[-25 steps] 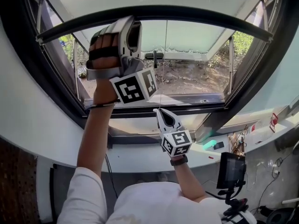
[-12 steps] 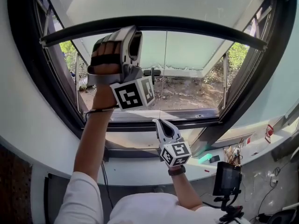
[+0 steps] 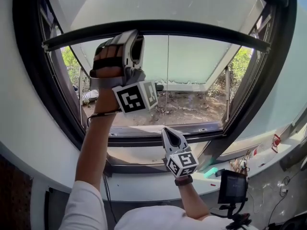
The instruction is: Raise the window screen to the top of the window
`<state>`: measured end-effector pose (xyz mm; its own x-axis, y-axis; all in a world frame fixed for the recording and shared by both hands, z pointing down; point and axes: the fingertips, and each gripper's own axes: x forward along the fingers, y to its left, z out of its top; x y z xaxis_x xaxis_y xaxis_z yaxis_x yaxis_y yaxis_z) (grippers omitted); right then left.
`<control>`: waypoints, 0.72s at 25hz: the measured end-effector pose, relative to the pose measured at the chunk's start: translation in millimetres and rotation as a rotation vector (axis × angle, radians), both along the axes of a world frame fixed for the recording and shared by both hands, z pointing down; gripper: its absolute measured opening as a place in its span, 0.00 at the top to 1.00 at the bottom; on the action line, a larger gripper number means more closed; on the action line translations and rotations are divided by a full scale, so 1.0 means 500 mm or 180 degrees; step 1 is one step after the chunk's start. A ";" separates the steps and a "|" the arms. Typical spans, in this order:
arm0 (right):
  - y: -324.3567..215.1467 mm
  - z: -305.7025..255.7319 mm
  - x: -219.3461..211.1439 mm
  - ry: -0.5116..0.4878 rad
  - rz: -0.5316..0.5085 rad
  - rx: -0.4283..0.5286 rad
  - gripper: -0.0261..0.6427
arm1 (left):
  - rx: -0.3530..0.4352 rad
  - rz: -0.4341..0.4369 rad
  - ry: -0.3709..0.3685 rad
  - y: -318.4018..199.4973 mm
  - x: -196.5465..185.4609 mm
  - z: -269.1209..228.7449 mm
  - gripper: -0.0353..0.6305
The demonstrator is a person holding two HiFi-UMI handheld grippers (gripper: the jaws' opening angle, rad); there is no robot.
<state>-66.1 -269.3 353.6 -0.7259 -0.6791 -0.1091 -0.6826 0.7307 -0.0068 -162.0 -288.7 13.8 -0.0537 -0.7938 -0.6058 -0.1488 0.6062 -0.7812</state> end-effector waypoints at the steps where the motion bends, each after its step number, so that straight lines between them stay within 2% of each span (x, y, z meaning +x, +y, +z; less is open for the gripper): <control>1: 0.000 -0.010 -0.001 -0.0011 -0.0003 0.0013 0.96 | 0.0017 0.0002 -0.0009 0.002 -0.002 -0.011 0.76; 7: -0.002 -0.042 -0.006 -0.0155 -0.0068 0.0108 0.96 | 0.0050 -0.0025 -0.0080 0.010 -0.004 -0.043 0.76; 14: 0.027 -0.111 -0.021 -0.0227 -0.0122 0.0322 0.96 | 0.0056 -0.0190 -0.0181 0.035 -0.024 -0.109 0.76; 18: -0.008 -0.143 0.011 -0.0286 -0.0064 0.0352 0.96 | 0.0017 -0.0159 -0.0201 0.009 -0.014 -0.139 0.76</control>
